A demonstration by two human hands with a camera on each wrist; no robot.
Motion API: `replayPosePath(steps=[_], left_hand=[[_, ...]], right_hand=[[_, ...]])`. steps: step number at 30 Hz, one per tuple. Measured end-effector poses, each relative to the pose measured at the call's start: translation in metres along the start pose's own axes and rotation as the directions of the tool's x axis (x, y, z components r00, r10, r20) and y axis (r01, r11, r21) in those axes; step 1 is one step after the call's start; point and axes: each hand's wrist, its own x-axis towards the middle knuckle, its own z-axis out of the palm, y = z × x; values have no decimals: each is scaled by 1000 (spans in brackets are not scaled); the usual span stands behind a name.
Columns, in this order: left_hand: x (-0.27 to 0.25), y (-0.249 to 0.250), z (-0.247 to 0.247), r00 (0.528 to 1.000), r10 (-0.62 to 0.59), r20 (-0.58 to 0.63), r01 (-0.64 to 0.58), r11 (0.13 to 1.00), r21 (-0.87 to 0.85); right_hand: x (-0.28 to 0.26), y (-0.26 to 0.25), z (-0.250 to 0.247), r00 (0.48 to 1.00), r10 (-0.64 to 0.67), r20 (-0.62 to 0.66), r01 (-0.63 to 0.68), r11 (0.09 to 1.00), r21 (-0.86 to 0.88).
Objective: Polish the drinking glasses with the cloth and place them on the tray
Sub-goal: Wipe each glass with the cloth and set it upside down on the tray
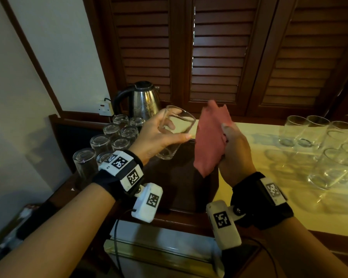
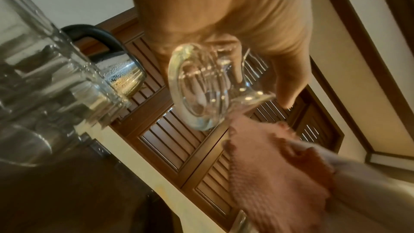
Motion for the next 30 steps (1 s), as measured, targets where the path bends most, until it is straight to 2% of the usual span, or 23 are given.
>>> replayPosePath(steps=[1,3,6,11,13,15,17,19,21,24,26,28,30], left_hand=[[0,1,-2,999,-6,51,4,999,49],[0,3,-4,992,-20,127,0,988,156],[-1,5,-5,987,-25,160,-4,983,182],[-3,18,-9,989,-6,146,-20,984,177],[-2,22,-11,983,-5,184,-36,975,218],[-4,26,-12,968,1,249,-72,958,276],[-5,28,-11,958,-14,287,-84,941,328],[-6,25,-9,954,-27,299,-82,935,346],[-7,22,-7,951,-33,307,-76,939,335],[-7,22,-6,952,-34,304,-52,962,268],[-7,23,-6,953,-1,302,-73,970,232],[-7,25,-6,947,31,319,-100,975,200],[-7,25,-7,942,45,332,-108,979,172]], right_hand=[[-5,-3,1,988,-142,62,147,986,-80],[-11,-4,2,907,-337,252,387,904,-181],[-11,3,6,809,-375,452,537,785,-309],[-11,0,1,763,-346,546,601,690,-404],[-11,-2,-3,750,-310,584,599,693,-401],[-15,-4,-4,734,-258,628,553,764,-333],[-16,-7,-6,733,-186,654,452,851,-266],[-13,-12,-7,723,-124,679,393,883,-258],[-11,-15,-10,717,-121,687,366,903,-223],[-9,-15,-8,807,-213,550,299,952,-69],[-6,-11,-5,852,-250,461,321,943,-83],[-5,-9,-6,881,-181,437,247,964,-97],[-6,-9,-9,874,-43,484,57,998,-16]])
